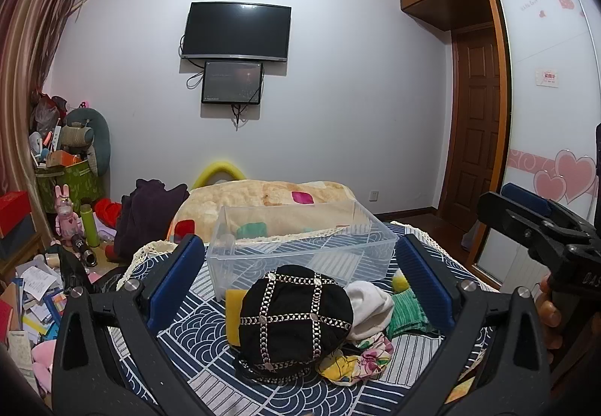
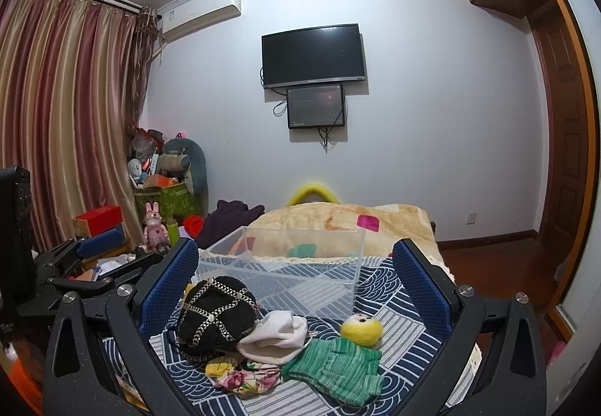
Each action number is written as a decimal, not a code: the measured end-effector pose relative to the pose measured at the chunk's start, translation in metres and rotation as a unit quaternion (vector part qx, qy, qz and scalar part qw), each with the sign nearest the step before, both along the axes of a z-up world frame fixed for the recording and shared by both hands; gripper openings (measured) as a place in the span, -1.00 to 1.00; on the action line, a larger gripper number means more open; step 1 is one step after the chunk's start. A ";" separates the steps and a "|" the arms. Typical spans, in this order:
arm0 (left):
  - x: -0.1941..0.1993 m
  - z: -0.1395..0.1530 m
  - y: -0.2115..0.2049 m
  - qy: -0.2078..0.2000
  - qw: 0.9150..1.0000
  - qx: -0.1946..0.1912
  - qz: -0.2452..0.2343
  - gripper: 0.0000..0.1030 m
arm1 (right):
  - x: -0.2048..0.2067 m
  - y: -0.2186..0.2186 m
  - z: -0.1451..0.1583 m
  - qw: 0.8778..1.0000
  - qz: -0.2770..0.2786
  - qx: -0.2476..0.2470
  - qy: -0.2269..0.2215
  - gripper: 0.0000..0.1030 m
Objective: Organize soft objects
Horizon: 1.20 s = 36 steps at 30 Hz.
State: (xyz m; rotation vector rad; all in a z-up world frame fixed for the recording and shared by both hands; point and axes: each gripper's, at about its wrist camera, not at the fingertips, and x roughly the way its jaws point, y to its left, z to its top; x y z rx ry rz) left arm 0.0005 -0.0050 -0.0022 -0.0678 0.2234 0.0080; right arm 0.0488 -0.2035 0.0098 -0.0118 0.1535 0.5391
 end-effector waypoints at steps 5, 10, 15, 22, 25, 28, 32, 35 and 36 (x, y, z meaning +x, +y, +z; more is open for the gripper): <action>-0.001 0.000 -0.001 -0.006 1.000 0.004 0.005 1.00 | 0.003 -0.001 -0.003 1.000 -0.004 -0.004 0.002 1.00; 0.000 -0.001 -0.001 -0.007 1.000 0.004 0.011 0.87 | 0.007 0.000 -0.007 1.000 -0.014 -0.009 0.006 0.95; 0.012 -0.009 0.002 0.023 1.000 -0.001 0.006 0.54 | 0.018 -0.001 -0.014 0.999 -0.016 -0.019 0.030 0.68; 0.030 -0.025 0.007 0.062 0.998 -0.010 0.001 0.50 | 0.039 -0.007 -0.029 0.997 -0.021 -0.023 0.077 0.29; 0.040 -0.035 0.005 0.082 0.996 -0.015 -0.006 0.50 | 0.049 -0.011 -0.038 0.994 -0.028 -0.026 0.102 0.17; 0.049 -0.047 0.004 0.103 0.994 -0.020 -0.017 0.50 | 0.057 -0.014 -0.046 0.991 -0.034 -0.030 0.123 0.06; 0.065 -0.065 0.003 0.139 0.990 -0.026 -0.024 0.50 | 0.069 -0.017 -0.059 0.986 -0.041 -0.037 0.156 0.00; 0.074 -0.078 0.002 0.156 0.987 -0.026 -0.025 0.51 | 0.074 -0.017 -0.066 0.983 -0.043 -0.042 0.173 -0.05; 0.075 -0.080 0.002 0.158 0.987 -0.025 -0.027 0.53 | 0.075 -0.017 -0.067 0.982 -0.044 -0.044 0.176 -0.05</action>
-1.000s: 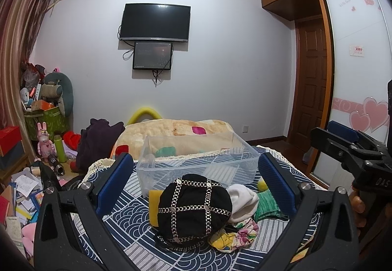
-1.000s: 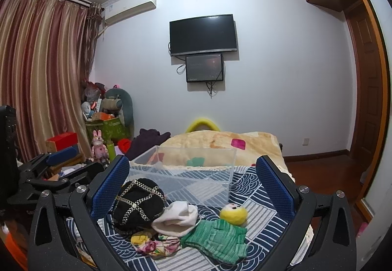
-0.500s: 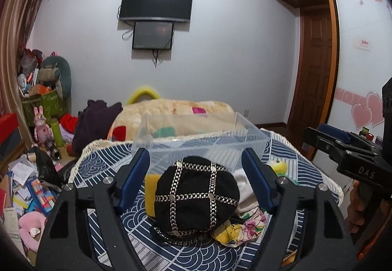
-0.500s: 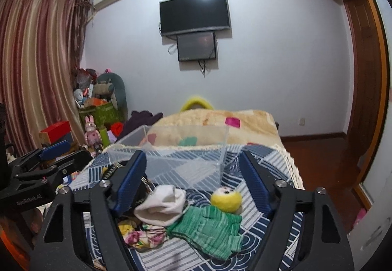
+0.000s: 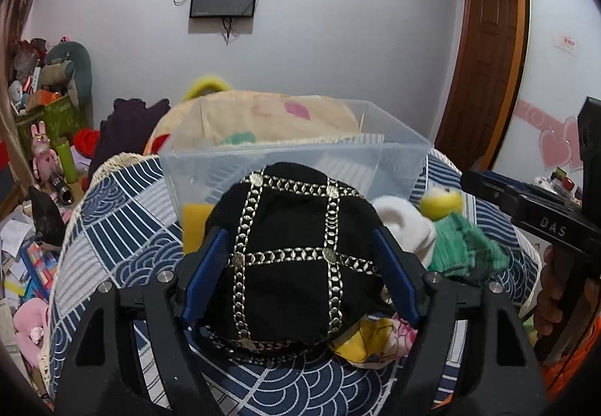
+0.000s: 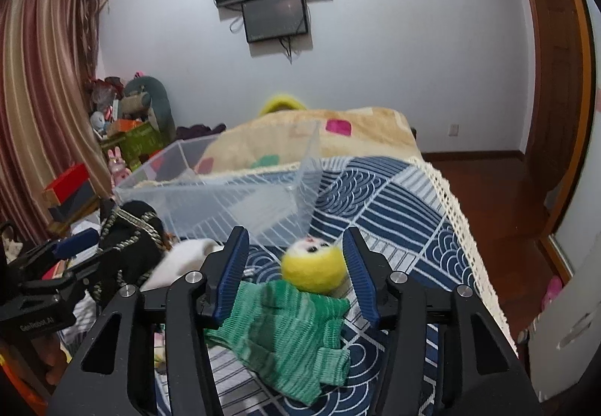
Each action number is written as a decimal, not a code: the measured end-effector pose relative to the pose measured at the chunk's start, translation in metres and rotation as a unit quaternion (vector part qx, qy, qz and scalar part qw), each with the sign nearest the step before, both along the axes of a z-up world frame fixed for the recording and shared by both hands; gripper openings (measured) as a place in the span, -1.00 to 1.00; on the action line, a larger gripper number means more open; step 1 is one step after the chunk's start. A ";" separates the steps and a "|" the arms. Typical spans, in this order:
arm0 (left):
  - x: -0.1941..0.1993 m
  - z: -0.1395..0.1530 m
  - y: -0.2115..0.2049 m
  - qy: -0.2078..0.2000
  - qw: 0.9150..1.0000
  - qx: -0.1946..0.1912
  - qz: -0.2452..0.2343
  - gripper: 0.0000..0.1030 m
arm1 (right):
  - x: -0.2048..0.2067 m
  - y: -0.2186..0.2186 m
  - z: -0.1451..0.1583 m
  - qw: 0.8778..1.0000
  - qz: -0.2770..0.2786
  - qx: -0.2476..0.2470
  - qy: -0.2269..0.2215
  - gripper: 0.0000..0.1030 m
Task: Organize soft objects
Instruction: 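Grasp the black chain-trimmed hat with the left gripper while the right gripper grasps the yellow ball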
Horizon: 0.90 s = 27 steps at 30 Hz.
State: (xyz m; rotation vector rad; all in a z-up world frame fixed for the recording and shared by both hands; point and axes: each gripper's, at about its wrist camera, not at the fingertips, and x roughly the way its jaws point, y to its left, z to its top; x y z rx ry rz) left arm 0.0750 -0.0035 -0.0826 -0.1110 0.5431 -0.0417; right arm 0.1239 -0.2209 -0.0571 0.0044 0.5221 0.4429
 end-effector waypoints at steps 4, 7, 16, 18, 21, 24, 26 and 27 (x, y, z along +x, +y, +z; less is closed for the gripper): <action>-0.001 -0.005 -0.002 0.003 1.000 0.001 -0.010 0.89 | 0.005 0.001 -0.007 1.000 -0.004 -0.013 0.013 -0.05; 0.000 -0.010 -0.005 0.011 1.000 0.011 -0.015 0.91 | 0.010 0.002 -0.013 0.999 -0.005 -0.021 0.028 -0.05; 0.001 -0.014 0.005 0.015 1.000 -0.014 -0.014 0.22 | 0.025 0.006 -0.024 0.998 -0.009 -0.038 0.056 -0.05; 0.000 -0.013 0.008 0.016 1.000 -0.022 -0.015 0.07 | 0.026 0.005 -0.026 0.997 -0.007 -0.035 0.062 -0.06; -0.002 -0.011 0.012 0.013 0.999 -0.030 -0.015 -0.16 | 0.024 0.002 -0.026 0.998 0.000 -0.025 0.062 -0.16; -0.005 -0.008 0.017 0.009 0.999 -0.043 -0.017 -0.21 | 0.019 0.000 -0.024 0.998 -0.001 -0.023 0.054 -0.17; -0.007 -0.006 0.019 0.009 0.998 -0.052 -0.026 -0.19 | 0.018 0.002 -0.023 0.998 0.000 -0.022 0.051 -0.18; -0.007 -0.005 0.020 0.009 0.998 -0.053 -0.025 -0.18 | 0.017 0.004 -0.022 0.999 0.001 -0.021 0.050 -0.18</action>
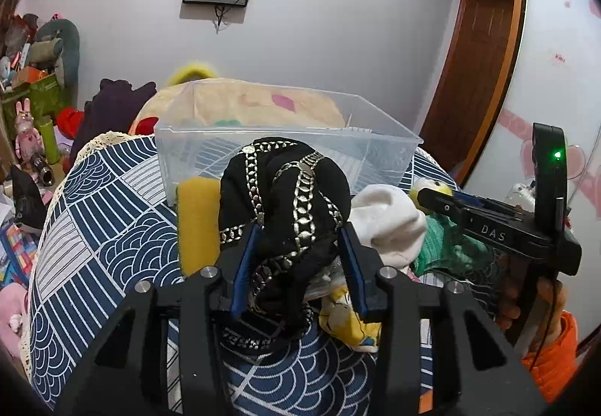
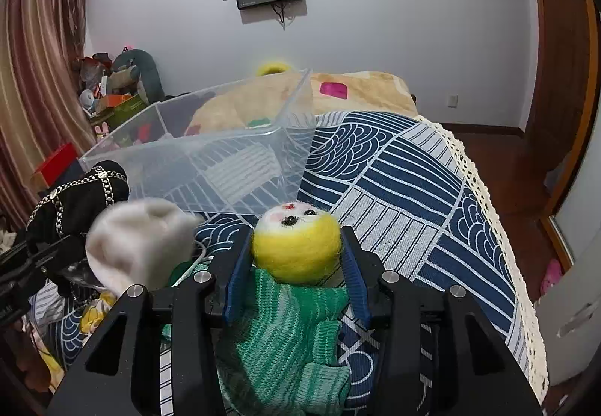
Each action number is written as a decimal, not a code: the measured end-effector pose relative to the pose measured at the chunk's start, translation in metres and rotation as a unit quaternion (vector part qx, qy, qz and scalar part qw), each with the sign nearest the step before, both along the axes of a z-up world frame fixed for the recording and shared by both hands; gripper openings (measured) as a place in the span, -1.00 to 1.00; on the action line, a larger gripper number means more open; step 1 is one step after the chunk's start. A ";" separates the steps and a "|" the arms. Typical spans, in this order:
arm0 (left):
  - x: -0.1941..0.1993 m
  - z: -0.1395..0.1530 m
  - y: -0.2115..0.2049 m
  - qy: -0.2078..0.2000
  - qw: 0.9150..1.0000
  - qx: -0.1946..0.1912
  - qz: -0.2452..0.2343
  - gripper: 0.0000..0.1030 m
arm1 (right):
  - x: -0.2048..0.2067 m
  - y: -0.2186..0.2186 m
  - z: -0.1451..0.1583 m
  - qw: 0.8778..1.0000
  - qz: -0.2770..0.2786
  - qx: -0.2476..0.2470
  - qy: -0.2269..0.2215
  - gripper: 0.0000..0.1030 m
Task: Organize soft objects
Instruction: 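Grasp the black chain-trimmed hat with the left gripper while the right gripper grasps the yellow ball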
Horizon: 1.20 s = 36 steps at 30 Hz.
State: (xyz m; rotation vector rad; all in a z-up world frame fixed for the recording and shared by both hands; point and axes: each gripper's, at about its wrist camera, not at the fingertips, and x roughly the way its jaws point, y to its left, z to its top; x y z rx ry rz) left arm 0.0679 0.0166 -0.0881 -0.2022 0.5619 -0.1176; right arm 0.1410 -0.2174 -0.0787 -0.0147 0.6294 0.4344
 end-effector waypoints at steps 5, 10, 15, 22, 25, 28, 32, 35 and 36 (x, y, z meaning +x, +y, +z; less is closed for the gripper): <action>-0.002 0.003 0.010 -0.004 1.000 -0.023 0.013 -0.33 | -0.005 0.001 0.009 1.000 0.006 0.008 -0.014 -0.19; -0.009 0.015 0.014 -0.019 0.999 -0.022 0.026 -0.61 | -0.013 0.002 0.020 0.999 0.015 0.014 -0.032 -0.19; -0.022 0.035 0.013 -0.051 0.998 -0.003 0.039 -0.63 | -0.021 0.005 0.032 0.998 0.022 0.018 -0.053 -0.19; -0.029 0.062 0.016 -0.080 0.995 0.013 0.052 -0.63 | -0.026 0.005 0.050 0.997 0.027 0.025 -0.074 -0.19; -0.025 0.073 0.017 -0.089 0.994 0.017 0.054 -0.63 | -0.028 0.007 0.058 0.996 0.029 0.028 -0.085 -0.19; -0.019 0.081 0.018 -0.095 0.994 0.023 0.054 -0.63 | -0.026 0.009 0.067 0.994 0.032 0.027 -0.099 -0.19; -0.008 0.092 0.020 -0.100 0.993 0.031 0.054 -0.63 | -0.021 0.016 0.079 0.992 0.036 0.028 -0.115 -0.19; 0.002 0.098 0.023 -0.101 0.993 0.031 0.052 -0.63 | -0.013 0.023 0.085 0.991 0.042 0.030 -0.121 -0.19; 0.007 0.100 0.024 -0.102 0.993 0.035 0.054 -0.63 | -0.010 0.025 0.086 0.991 0.043 0.030 -0.122 -0.19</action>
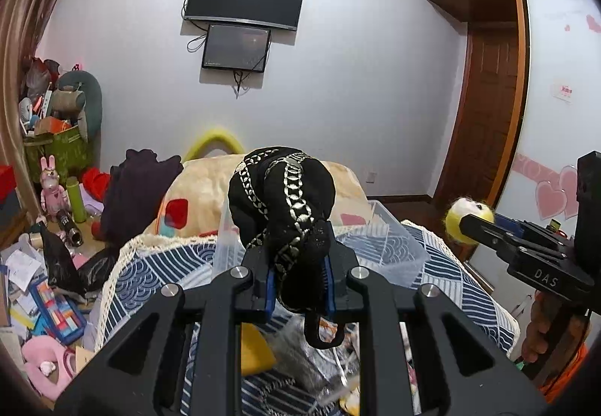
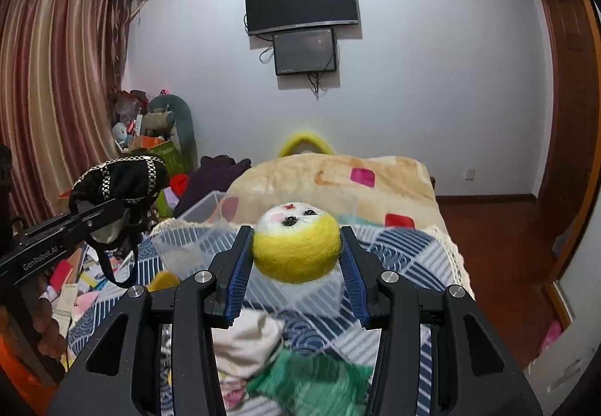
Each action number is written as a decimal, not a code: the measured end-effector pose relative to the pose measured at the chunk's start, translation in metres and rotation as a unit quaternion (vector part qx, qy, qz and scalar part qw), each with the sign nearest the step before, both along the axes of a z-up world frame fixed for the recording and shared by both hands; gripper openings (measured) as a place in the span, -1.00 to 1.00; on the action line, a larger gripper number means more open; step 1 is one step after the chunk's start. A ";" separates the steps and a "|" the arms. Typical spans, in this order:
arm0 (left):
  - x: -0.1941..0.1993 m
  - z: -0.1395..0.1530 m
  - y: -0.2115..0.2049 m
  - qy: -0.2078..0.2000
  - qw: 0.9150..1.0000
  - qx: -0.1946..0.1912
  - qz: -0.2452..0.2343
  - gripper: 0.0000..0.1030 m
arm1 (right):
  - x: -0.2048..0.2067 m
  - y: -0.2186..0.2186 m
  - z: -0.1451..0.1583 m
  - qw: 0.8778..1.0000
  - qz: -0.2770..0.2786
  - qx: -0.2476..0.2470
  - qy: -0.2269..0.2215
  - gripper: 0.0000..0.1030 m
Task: Organize soft objects
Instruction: 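Grasp the black chain-trimmed hat with the left gripper while the right gripper grasps the yellow ball, then lower the hat into the clear box with the left gripper while the right gripper drops the yellow ball in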
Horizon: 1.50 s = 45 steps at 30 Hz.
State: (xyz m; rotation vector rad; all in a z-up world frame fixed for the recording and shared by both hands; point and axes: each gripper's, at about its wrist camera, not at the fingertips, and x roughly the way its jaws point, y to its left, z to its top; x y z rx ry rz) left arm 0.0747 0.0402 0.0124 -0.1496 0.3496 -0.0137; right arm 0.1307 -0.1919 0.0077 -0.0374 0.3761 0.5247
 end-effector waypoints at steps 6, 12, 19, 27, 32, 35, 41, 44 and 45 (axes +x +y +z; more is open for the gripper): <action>0.025 0.002 0.002 0.005 1.000 0.016 0.008 -0.63 | 0.021 0.019 0.002 1.000 0.003 -0.011 0.002 -0.19; 0.055 -0.004 0.005 0.018 0.999 0.031 0.020 -0.63 | 0.040 0.033 -0.001 1.000 0.005 -0.023 0.011 -0.19; 0.087 -0.023 0.010 0.057 0.998 0.035 0.016 -0.62 | 0.063 0.046 -0.014 0.998 0.003 -0.049 0.039 -0.18; 0.110 -0.047 0.007 0.099 0.993 0.056 0.015 -0.62 | 0.084 0.057 -0.041 0.993 0.004 -0.087 0.083 -0.18; 0.121 -0.059 0.004 0.129 0.989 0.065 0.004 -0.62 | 0.088 0.059 -0.051 0.989 0.007 -0.104 0.103 -0.18; 0.124 -0.064 0.002 0.139 0.988 0.067 -0.001 -0.62 | 0.090 0.061 -0.053 0.988 0.010 -0.112 0.111 -0.18; 0.122 -0.065 -0.001 0.147 0.987 0.064 -0.013 -0.43 | 0.089 0.063 -0.052 0.987 0.014 -0.118 0.112 -0.16; 0.116 -0.061 -0.004 0.143 0.987 0.067 -0.018 -0.31 | 0.089 0.063 -0.050 0.987 0.017 -0.111 0.117 -0.02; 0.113 -0.059 -0.005 0.140 0.988 0.068 -0.021 -0.26 | 0.089 0.062 -0.050 0.987 0.017 -0.109 0.117 0.05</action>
